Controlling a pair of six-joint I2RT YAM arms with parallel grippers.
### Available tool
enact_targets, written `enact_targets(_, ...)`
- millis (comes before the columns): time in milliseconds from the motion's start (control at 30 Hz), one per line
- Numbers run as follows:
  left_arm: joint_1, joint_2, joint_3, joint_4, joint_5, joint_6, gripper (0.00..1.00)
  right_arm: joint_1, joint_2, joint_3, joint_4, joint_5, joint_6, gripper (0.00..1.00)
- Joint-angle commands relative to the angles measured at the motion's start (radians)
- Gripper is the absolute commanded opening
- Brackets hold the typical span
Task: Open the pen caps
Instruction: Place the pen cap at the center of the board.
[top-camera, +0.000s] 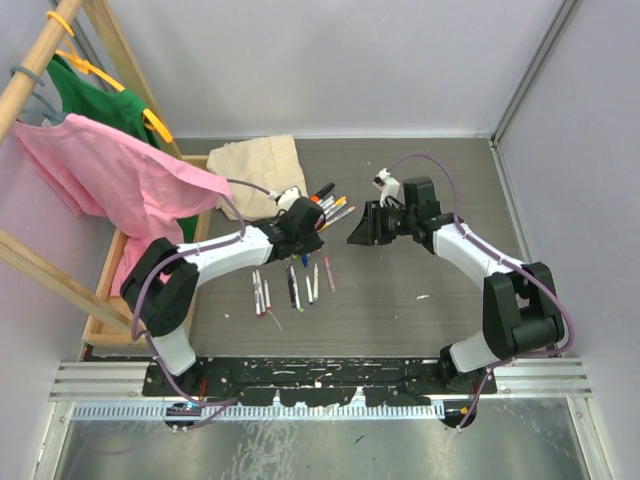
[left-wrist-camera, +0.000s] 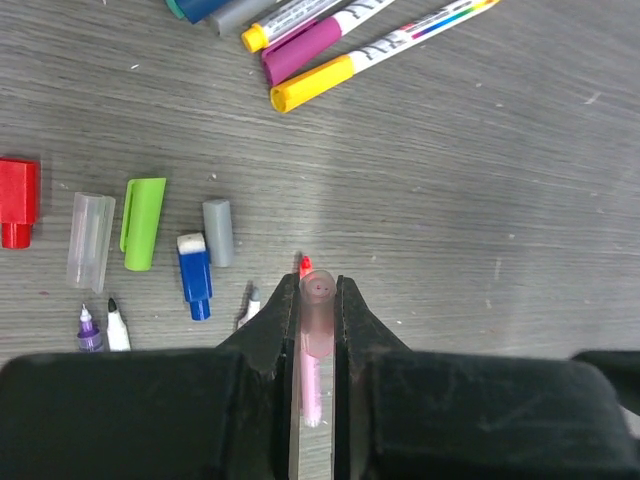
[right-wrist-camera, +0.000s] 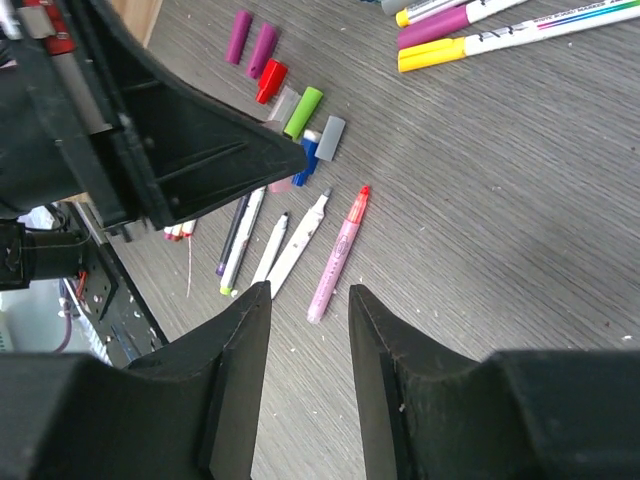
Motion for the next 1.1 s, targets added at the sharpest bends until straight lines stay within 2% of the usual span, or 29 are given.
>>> enact_targets(0, -0.011, 0.059, 0.092, -0.130, -0.057, 0.031, 0.09, -0.017, -0.043, 0.049, 0.001, -0.026, -0.032, 0.43)
enact_targets(200, -0.014, 0.105, 0.130, -0.133, -0.080, 0.032, 0.16, -0.032, -0.037, 0.052, -0.001, -0.030, -0.034, 0.43)
enact_targets(767, -0.013, 0.223, 0.235, -0.145, -0.060, 0.039, 0.21, -0.047, -0.028, 0.054, -0.006, -0.041, -0.027, 0.44)
enact_targets(1067, -0.013, 0.239, 0.238, -0.145, -0.058, 0.039, 0.27, -0.047, -0.022, 0.056, -0.006, -0.045, -0.025, 0.44)
